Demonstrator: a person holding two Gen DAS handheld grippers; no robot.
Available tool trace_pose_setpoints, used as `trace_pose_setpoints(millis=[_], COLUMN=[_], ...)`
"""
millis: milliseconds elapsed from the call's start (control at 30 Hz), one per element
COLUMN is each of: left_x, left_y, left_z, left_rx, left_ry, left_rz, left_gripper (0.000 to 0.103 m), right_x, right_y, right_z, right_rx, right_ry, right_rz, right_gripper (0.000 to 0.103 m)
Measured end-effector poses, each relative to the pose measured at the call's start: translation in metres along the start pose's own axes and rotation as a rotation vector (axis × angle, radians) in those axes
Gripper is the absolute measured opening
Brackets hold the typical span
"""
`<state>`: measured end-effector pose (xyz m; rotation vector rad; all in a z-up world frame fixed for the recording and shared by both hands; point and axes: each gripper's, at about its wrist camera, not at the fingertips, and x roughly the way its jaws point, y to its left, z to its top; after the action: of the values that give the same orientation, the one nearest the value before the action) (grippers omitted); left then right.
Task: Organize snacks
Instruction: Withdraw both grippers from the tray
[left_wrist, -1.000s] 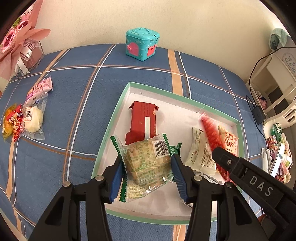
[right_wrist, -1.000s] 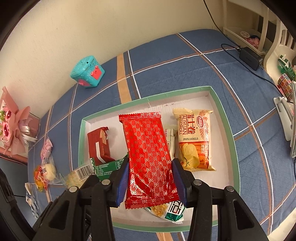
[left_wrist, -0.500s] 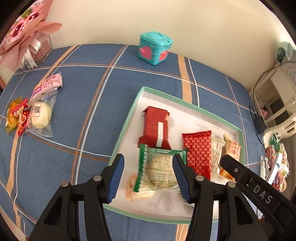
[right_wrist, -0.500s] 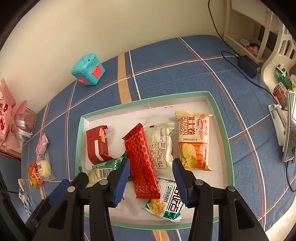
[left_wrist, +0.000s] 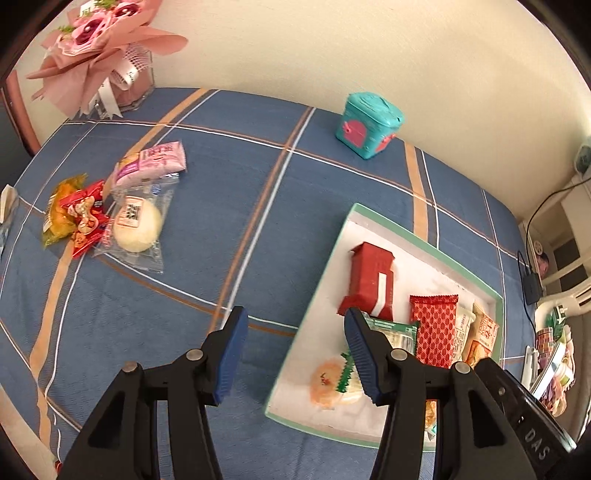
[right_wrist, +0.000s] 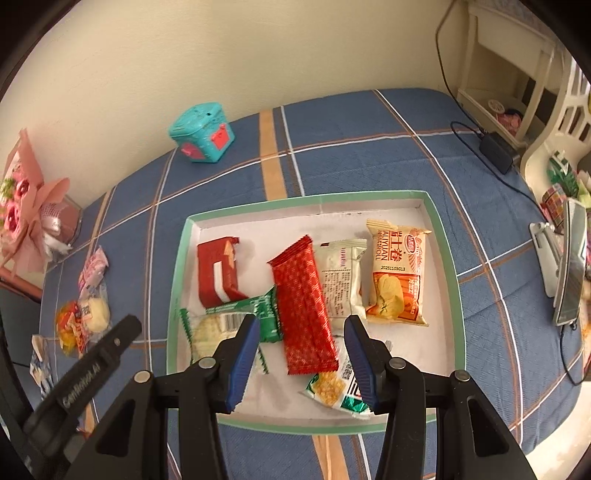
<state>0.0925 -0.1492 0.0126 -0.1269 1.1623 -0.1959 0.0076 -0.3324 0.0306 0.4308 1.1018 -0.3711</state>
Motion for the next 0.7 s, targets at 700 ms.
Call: trace_pose_setpoints(millis=[700], left_x=[-0.008], left_y=[0.022], left_z=[0.005], left_rx=[-0.017], left_ry=[-0.018], left_rz=[0.039], left_gripper=[0.063], right_x=[0.007], right_y=[0.013], right_z=[-0.007], right_rx=[-0.035], right_ry=[0.021], right_rz=[-0.028], right_gripper=[0.062])
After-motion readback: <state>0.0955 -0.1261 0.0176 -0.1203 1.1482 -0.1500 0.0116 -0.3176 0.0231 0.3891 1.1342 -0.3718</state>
